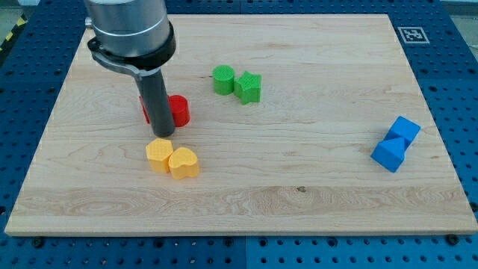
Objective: Move the yellow blocks bottom center of the board
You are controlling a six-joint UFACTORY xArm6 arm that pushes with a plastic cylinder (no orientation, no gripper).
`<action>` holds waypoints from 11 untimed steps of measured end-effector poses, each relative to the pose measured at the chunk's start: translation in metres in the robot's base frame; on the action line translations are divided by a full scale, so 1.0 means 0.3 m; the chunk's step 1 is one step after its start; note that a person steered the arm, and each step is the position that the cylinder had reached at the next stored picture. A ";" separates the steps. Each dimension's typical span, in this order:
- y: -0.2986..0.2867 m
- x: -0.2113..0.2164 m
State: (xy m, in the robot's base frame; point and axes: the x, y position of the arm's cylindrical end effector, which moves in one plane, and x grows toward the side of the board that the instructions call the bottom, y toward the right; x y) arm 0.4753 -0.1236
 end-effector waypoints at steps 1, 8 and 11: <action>-0.075 0.021; 0.014 0.229; 0.142 0.260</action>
